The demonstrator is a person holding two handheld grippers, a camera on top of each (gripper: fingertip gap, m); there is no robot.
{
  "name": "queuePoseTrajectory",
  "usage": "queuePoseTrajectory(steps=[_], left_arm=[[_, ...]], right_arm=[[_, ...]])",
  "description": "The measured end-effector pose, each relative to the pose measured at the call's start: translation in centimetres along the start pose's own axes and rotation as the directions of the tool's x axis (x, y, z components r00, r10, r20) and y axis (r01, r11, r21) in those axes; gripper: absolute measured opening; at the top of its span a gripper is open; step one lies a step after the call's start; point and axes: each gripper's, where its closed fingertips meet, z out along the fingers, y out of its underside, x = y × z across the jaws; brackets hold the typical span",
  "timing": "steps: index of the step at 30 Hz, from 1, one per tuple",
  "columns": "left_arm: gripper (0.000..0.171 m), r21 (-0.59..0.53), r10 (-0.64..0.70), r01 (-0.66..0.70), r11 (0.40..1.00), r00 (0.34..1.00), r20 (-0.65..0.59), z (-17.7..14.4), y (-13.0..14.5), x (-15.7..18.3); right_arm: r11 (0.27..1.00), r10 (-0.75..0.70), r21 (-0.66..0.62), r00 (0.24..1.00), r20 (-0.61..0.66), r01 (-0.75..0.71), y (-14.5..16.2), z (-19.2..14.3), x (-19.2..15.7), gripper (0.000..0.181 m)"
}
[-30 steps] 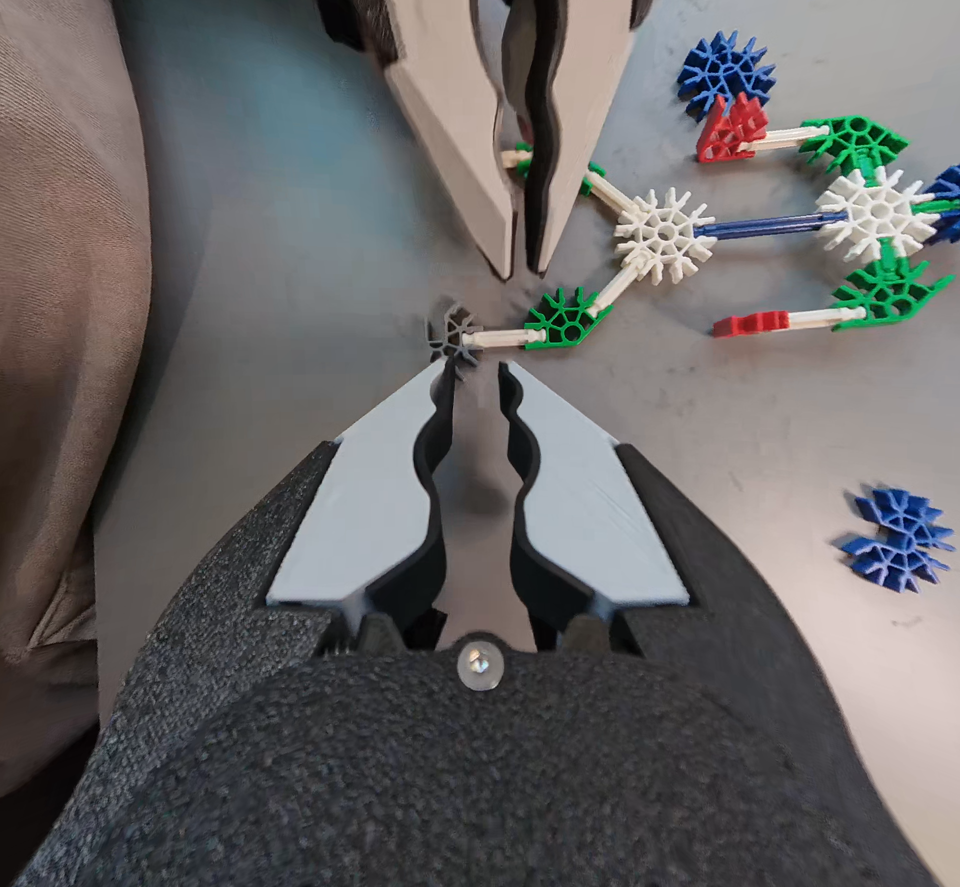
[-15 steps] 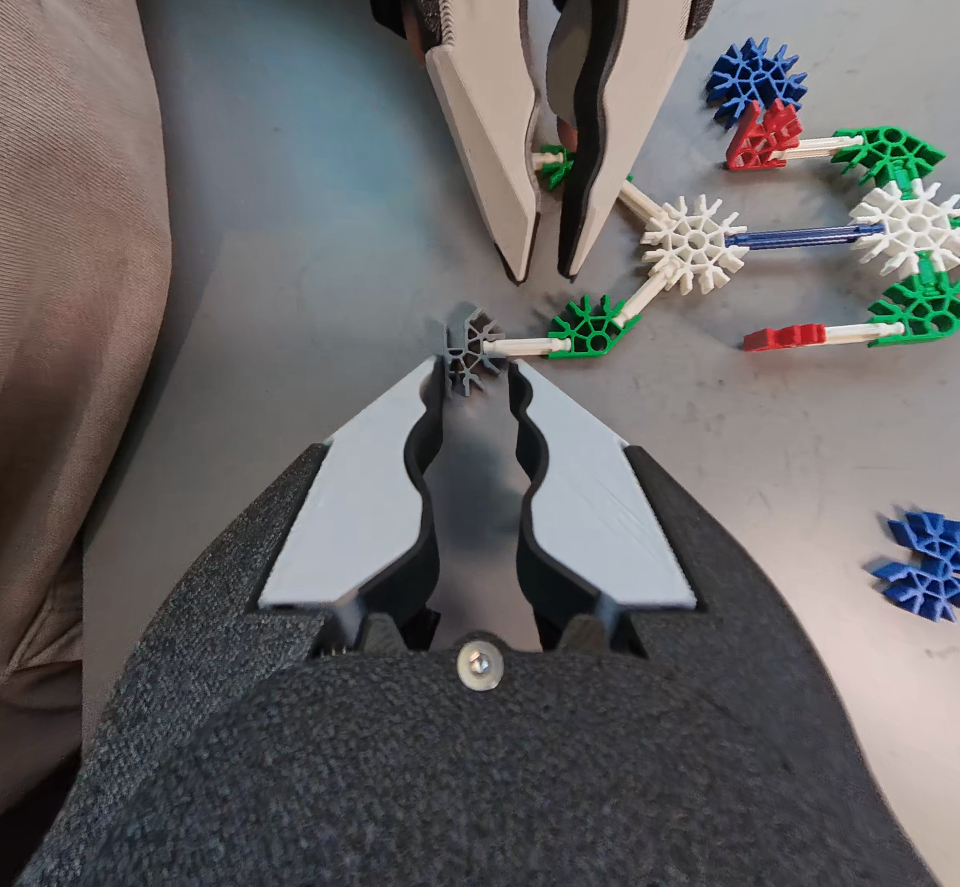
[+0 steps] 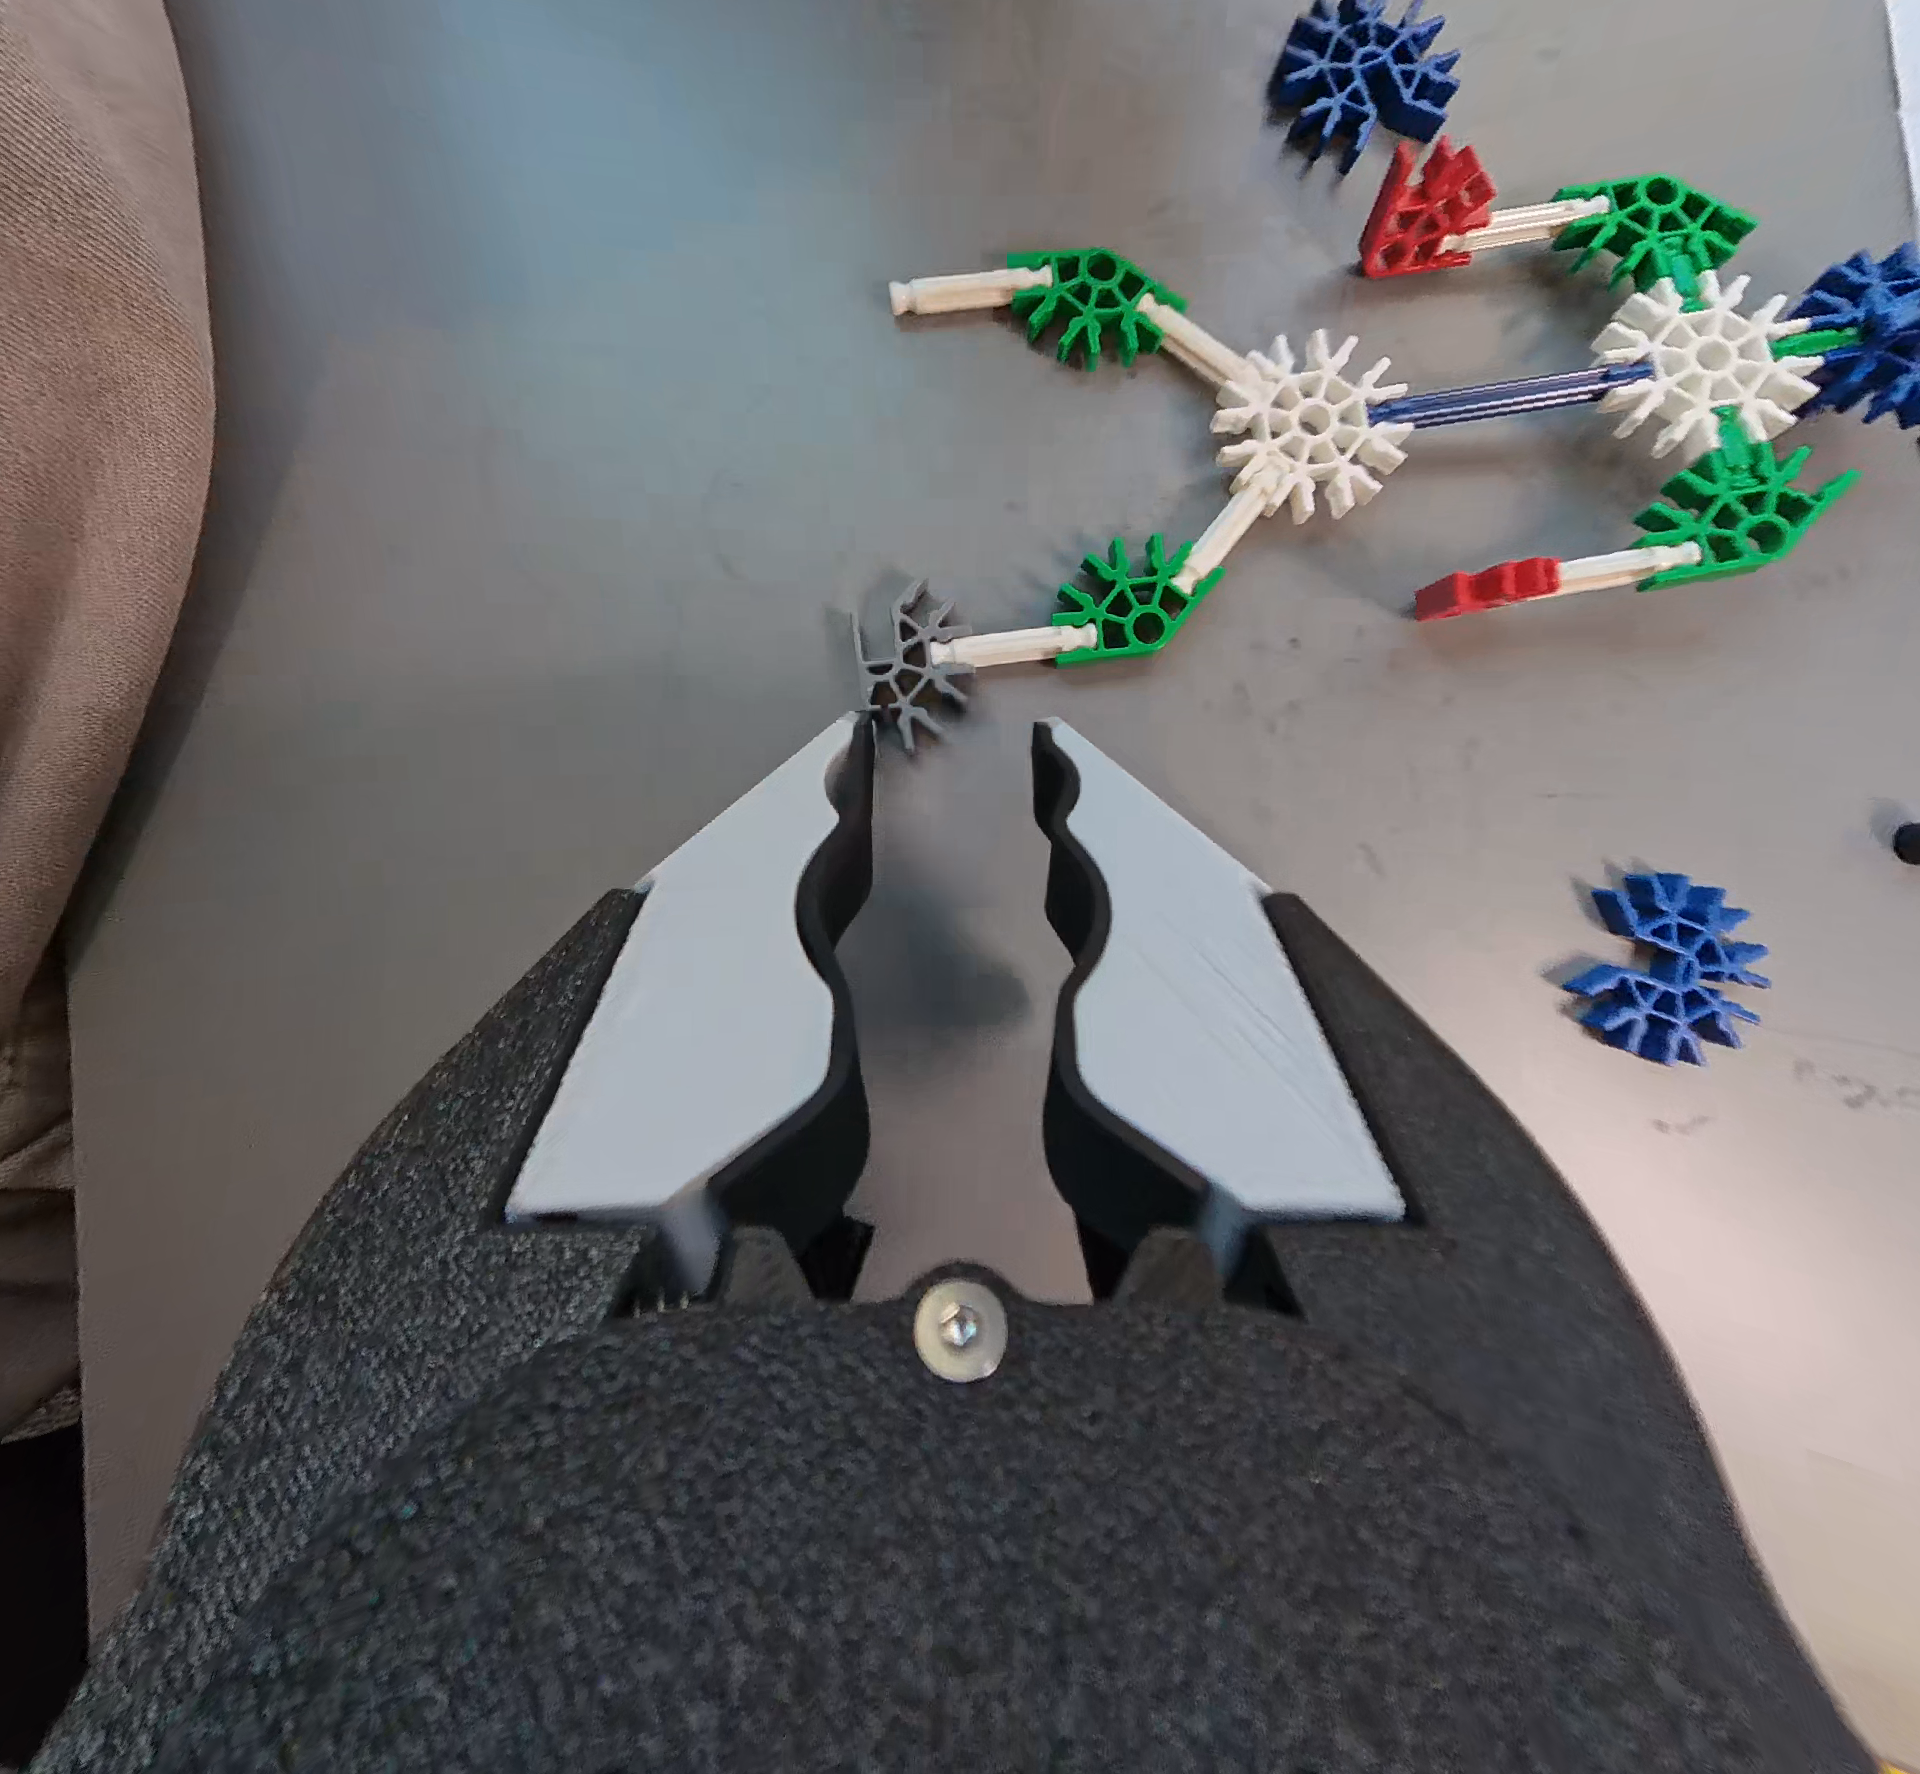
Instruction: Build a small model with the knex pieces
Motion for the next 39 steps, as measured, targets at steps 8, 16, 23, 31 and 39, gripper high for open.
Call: queuePoseTrajectory(steps=[8, 16, 23, 31, 39], left_arm=[[0.037, -0.067, -0.081, 0.082, 0.994, 0.997, 0.017, -0.3, 3.0, -2.5], [0.042, -0.217, -0.066, 0.071, 0.974, 0.997, 0.032, -3.5, 6.1, -2.9], [0.022, -0.305, -0.043, 0.043, 0.951, 0.999, 0.007, -3.1, 7.8, -2.2], [0.020, -0.110, 0.076, -0.097, 0.989, 0.979, -0.187, -1.9, 2.9, 3.7], [0.020, 0.045, 0.220, -0.217, 0.975, 0.924, -0.312, -0.3, -0.1, 9.9]], right_arm=[[0.968, 0.091, 0.245, 0.988, -0.122, -0.059, -2.8, -2.1, 4.6, 0.029], [0.927, 0.199, 0.360, 0.953, -0.231, -0.106, -1.7, -3.1, 7.3, 0.025], [0.914, 0.208, 0.392, 0.948, -0.239, -0.101, -2.0, -3.4, 7.5, 0.023], [0.892, 0.082, 0.451, 0.974, -0.210, 0.023, -4.9, -3.2, 4.8, 0.023], [0.902, -0.154, 0.380, 0.975, -0.162, 0.206, -7.0, 0.6, 0.0, 0.029]])
